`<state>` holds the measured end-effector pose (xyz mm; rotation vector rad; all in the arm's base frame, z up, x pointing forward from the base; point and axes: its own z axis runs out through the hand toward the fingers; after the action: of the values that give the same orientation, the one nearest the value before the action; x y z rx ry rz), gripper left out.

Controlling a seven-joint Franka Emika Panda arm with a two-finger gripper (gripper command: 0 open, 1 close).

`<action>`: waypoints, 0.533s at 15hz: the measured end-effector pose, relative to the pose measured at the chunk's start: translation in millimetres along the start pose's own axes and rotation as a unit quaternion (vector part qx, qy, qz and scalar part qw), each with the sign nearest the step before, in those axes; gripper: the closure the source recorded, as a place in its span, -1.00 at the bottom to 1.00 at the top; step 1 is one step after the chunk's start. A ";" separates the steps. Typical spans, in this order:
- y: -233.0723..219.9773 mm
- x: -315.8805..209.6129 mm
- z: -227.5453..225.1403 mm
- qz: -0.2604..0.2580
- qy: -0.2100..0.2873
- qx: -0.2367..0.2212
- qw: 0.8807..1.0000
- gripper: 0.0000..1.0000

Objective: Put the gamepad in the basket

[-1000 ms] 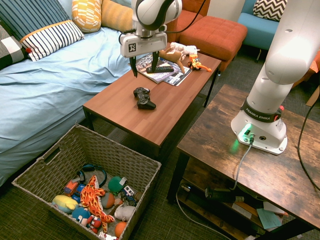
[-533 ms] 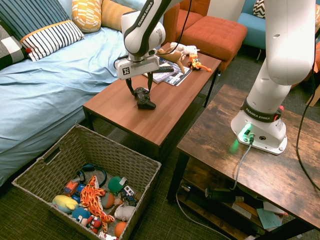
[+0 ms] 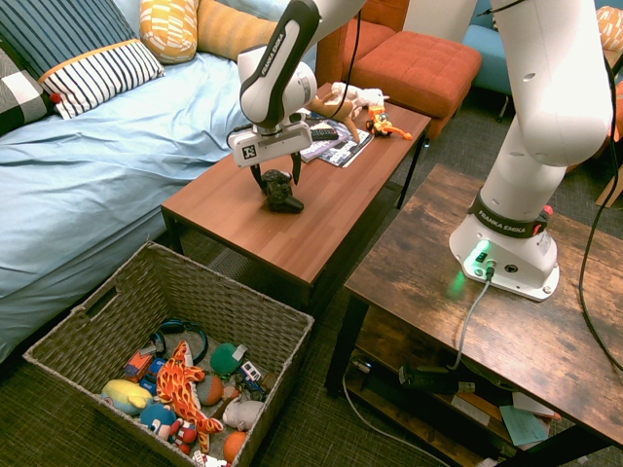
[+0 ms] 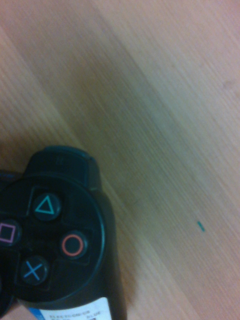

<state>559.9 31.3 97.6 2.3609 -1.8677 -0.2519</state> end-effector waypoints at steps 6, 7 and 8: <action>-4.7 0.0 4.9 0.012 -0.016 0.003 1.000 1.00; -5.5 -0.4 7.2 0.012 -0.017 0.002 1.000 1.00; -6.3 -0.5 8.6 0.012 -0.018 0.001 1.000 1.00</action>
<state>564.1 33.3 88.0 2.3503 -1.9117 -0.2922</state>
